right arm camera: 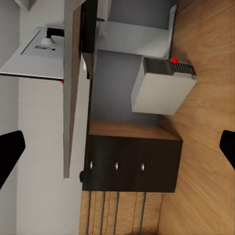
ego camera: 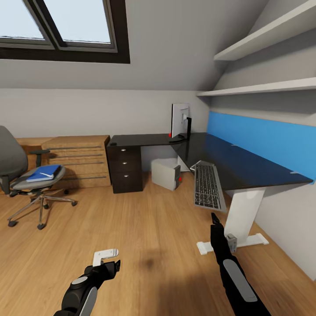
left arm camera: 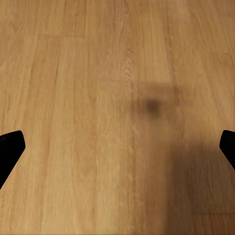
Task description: In the bedroom, organize the workspace by keeping the computer under the desk, ensuring the monitor is on the desk, placing the keyboard on the desk next to the monitor, placing the mouse on the desk next to the keyboard, moving the folder from the swivel chair onto the desk next to the mouse, stacking the notebook on top of the folder with the pen on top of the notebook, and positioning the swivel chair next to the desk.
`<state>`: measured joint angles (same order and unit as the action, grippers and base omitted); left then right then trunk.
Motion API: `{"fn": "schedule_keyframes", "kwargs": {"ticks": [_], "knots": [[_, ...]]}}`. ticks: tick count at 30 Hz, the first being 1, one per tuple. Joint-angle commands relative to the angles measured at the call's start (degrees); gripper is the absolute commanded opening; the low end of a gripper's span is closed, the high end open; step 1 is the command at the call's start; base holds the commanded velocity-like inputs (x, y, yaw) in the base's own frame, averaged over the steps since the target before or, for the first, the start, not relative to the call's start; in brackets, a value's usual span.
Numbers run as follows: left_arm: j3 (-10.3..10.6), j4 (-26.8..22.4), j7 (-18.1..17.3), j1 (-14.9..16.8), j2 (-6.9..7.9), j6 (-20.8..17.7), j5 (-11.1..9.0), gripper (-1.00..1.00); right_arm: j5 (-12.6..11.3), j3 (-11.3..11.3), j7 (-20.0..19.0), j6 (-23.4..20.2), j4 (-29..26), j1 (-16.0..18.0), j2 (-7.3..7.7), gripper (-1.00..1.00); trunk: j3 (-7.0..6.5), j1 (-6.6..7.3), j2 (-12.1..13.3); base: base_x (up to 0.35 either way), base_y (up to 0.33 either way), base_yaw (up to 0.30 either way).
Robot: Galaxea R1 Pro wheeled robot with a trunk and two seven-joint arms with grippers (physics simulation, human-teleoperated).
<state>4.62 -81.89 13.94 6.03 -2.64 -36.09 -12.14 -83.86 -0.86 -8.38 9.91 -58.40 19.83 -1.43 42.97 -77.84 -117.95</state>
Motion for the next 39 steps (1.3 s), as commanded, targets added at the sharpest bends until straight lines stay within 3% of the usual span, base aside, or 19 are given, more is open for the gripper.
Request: {"fn": "schedule_keyframes", "kwargs": {"ticks": [1,18,35,39], "knots": [[0.1,0.0,0.5,0.0,0.01,-0.2,-0.6,1.00,-0.6,-0.1,-0.3,0.2,0.1,0.0,0.01,1.00,0.06,0.00,0.0,0.046,0.000,0.000],[0.0,0.0,0.5,0.0,0.01,-0.2,-0.7,1.00,-0.6,-0.2,-0.3,0.2,0.3,0.0,0.03,1.00,0.06,0.00,0.0,0.065,0.033,0.000],[0.0,0.0,0.6,0.0,0.01,-0.2,-0.7,1.00,-0.6,-0.2,-0.3,0.3,0.3,0.0,0.03,1.00,-2.99,3.74,6.8,0.002,0.001,0.000],[0.0,0.1,0.5,0.0,0.01,-0.2,-0.7,1.00,-0.6,-0.1,-0.3,0.3,0.3,0.0,0.03,1.00,-2.99,3.74,6.8,0.000,0.000,0.000]]}}
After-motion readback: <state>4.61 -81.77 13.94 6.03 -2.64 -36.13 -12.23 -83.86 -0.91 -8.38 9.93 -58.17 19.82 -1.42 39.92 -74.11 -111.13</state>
